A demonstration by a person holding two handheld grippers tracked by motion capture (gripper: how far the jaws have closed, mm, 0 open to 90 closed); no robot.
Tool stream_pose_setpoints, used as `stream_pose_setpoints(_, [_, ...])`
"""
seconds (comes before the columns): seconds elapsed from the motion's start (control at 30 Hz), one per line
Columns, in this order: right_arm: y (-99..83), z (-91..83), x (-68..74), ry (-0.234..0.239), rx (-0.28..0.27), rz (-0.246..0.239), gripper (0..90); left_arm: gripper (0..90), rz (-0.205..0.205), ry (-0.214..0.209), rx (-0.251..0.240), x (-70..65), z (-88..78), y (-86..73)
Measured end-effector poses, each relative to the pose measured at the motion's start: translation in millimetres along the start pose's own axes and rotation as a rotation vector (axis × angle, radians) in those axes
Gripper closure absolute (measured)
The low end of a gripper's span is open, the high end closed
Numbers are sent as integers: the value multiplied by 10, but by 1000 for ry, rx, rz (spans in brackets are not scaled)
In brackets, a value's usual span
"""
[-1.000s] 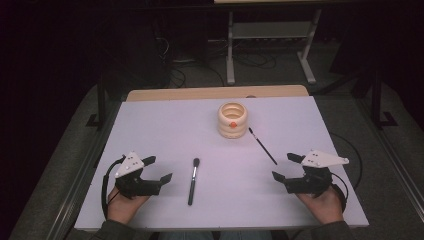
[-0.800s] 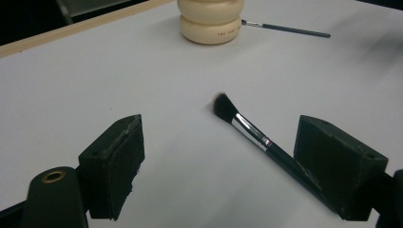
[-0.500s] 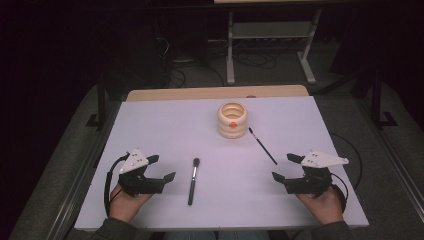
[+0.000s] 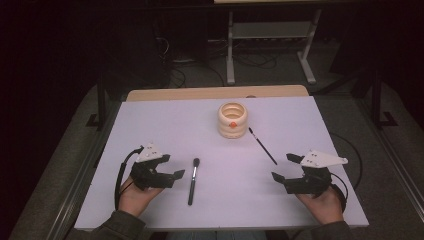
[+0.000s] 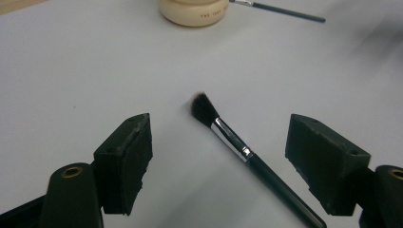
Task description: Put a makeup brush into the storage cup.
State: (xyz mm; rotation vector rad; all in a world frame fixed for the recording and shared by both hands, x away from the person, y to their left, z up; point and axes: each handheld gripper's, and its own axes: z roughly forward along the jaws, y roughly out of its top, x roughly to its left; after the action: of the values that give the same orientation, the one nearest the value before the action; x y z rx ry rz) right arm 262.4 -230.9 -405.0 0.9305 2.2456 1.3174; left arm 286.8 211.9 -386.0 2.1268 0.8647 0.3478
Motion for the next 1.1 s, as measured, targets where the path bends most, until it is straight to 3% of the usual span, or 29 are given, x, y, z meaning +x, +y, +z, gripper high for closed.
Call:
stream_pose_setpoints(0.17, [8,7,4,2,-1,-4,179,288,-13,-7,41,-7,70,46])
stream_pose_setpoints(0.2, [9,19,7,4,3,-8,179,300,-21,-10,75,-6,130,76])
stream_pose_setpoints(0.27, [10,22,6,5,1,-11,179,313,-36,-18,95,-14,168,94])
stream_pose_setpoints(0.47, [9,20,4,6,2,-11,179,327,-51,-16,120,-41,241,133])
stream_pose_setpoints(0.6, [7,15,1,8,4,-10,180,351,-52,-20,176,-72,366,168])
stream_pose_setpoints(0.9, [6,19,2,12,7,-7,180,402,-69,-28,213,-91,461,194])
stream_pose_setpoints(1.03, [5,28,6,18,10,-14,181,437,-109,-11,262,-128,554,192])
stream_pose_setpoints(1.07, [4,26,6,18,9,-15,182,444,-90,-10,275,-113,560,195])
stream_pose_setpoints(1.1, [5,24,5,19,8,-15,183,453,-101,-10,284,-113,569,195])
